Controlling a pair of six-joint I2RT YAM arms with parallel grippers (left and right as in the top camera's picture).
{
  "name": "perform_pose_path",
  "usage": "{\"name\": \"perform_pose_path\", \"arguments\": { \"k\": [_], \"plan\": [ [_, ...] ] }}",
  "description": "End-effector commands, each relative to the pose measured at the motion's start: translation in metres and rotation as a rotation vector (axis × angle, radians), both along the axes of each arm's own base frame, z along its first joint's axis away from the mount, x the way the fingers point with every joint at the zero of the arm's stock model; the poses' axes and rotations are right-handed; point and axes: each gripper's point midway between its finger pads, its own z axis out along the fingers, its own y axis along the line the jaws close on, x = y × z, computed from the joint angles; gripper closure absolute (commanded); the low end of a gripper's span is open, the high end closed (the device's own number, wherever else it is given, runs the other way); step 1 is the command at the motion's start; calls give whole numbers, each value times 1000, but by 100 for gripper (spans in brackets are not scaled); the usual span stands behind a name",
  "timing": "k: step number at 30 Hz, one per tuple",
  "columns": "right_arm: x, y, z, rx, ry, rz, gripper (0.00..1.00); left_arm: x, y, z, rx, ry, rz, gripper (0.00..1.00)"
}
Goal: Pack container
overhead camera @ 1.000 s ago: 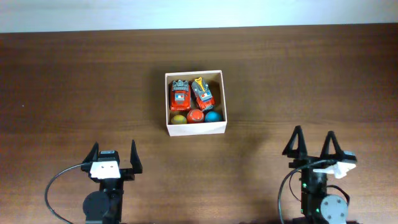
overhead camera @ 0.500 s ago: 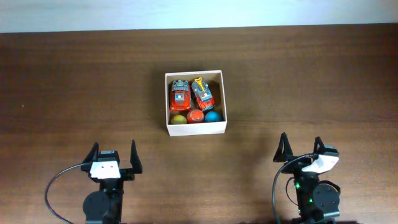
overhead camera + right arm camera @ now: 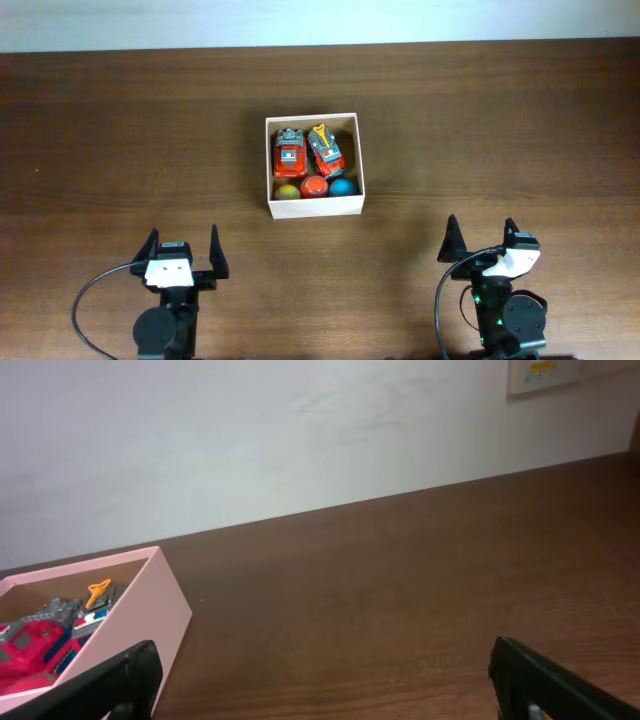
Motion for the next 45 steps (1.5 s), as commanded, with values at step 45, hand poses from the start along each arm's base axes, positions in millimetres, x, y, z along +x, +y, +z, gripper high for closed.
{"name": "perform_pose_path", "arguments": {
  "k": [45],
  "plan": [
    [0, -6, -3, -66, 9, -12, 1, 0, -1, 0, 15, -5, -7, 1]
  ]
}}
